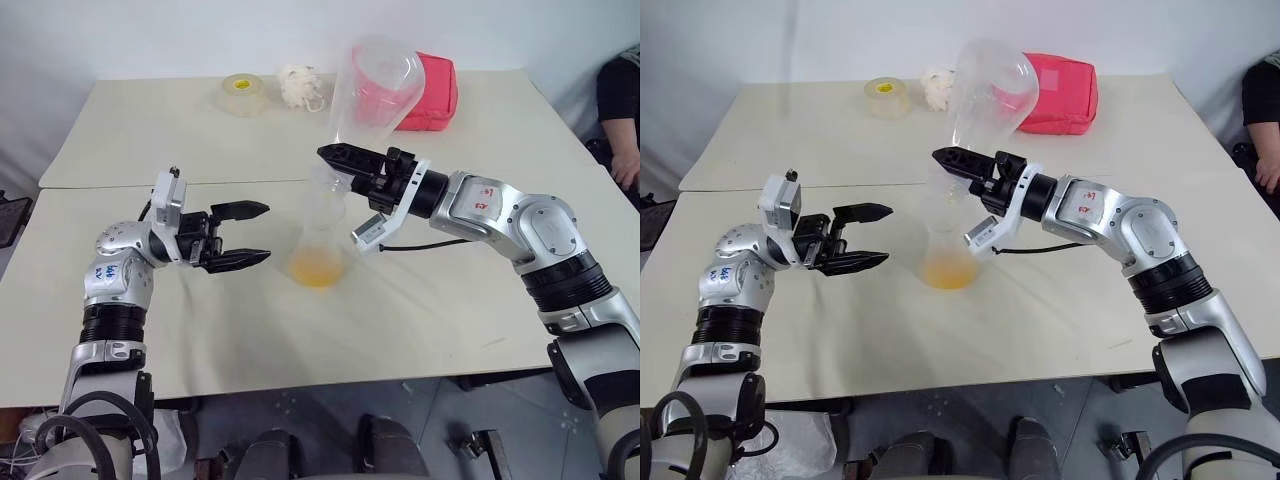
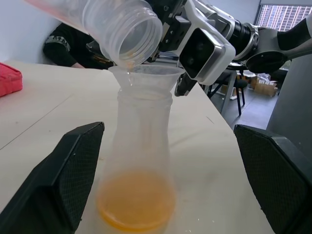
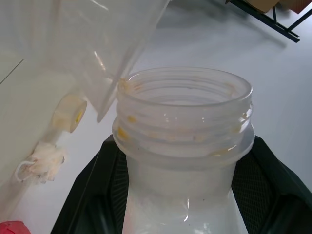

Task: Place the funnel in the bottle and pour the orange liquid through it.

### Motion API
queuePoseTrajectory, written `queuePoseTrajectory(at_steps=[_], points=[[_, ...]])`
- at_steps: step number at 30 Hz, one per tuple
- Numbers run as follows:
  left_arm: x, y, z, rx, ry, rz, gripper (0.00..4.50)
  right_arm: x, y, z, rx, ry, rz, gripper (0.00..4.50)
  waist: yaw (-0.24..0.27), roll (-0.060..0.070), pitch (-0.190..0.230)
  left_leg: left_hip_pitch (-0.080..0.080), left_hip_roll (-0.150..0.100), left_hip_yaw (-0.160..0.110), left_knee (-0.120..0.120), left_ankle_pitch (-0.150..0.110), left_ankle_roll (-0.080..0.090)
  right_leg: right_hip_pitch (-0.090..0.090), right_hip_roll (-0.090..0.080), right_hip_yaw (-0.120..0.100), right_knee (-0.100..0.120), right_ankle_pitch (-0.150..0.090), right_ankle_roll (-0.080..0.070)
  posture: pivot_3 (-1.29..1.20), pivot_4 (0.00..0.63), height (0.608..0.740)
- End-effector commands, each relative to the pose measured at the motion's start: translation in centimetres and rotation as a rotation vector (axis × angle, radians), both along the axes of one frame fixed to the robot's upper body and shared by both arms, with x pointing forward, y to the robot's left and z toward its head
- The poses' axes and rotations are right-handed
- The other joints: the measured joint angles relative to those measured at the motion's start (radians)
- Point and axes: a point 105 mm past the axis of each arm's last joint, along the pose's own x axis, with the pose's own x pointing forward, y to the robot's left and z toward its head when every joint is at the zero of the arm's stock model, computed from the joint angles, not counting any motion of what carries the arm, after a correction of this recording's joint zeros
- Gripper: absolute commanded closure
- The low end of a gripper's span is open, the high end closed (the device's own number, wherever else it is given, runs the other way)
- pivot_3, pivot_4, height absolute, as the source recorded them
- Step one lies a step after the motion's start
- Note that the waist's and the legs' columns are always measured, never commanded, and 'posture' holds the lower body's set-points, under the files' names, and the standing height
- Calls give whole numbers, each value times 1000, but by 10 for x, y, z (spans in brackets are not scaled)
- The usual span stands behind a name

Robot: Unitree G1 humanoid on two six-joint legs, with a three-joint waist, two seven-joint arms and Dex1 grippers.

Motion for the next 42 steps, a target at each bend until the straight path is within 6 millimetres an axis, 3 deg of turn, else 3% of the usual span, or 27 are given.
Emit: queuePoseTrajectory(at_steps=[1,4,11,14,19,25,31,37,42], points=[[0,1,7,14,-27,-18,0,-11,-1,19,61,-35,21,2063,0,0,0,0,0,0,0,0,0,0,0,0,0,0,0,0,150,740],[2,0,7,12,-23,-18,0,-11,-5,24,190,60,14,2063,1,0,0,0,0,0,0,0,0,0,0,0,0,0,0,0,150,740],[9,-3,13,-19,-4,-9,0,-14,-30,36,668,484,-4,2063,3,0,0,-1,0,-2,0,0,0,0,0,-1,1,0,0,0,150,740],[12,-4,15,-34,12,-1,0,-12,-53,40,923,681,-4,2063,6,0,0,-1,0,-3,1,0,0,0,0,-1,1,0,0,0,150,740],[22,-7,15,-37,50,65,0,2,-112,23,1398,953,-9,2063,7,0,0,-1,-1,-5,2,0,0,0,0,-1,3,0,0,0,150,740],[22,-6,12,-31,65,89,0,6,-148,1,1673,1089,-2,2063,4,0,0,-1,-3,-4,0,0,0,0,0,-1,3,0,0,0,150,740],[28,-1,9,5,114,197,0,5,-161,-28,1776,1170,-20,2063,4,0,0,0,-4,-4,0,0,0,0,1,0,3,0,0,0,150,740],[23,2,7,33,120,205,0,3,-164,-37,1796,1196,-19,10,5,0,0,1,-4,-3,0,0,0,0,0,0,3,0,0,0,150,740],[14,2,9,24,117,153,0,1,-162,-29,1776,1194,20,10,5,0,0,1,-4,-2,0,0,0,0,0,0,2,0,0,0,150,740]])
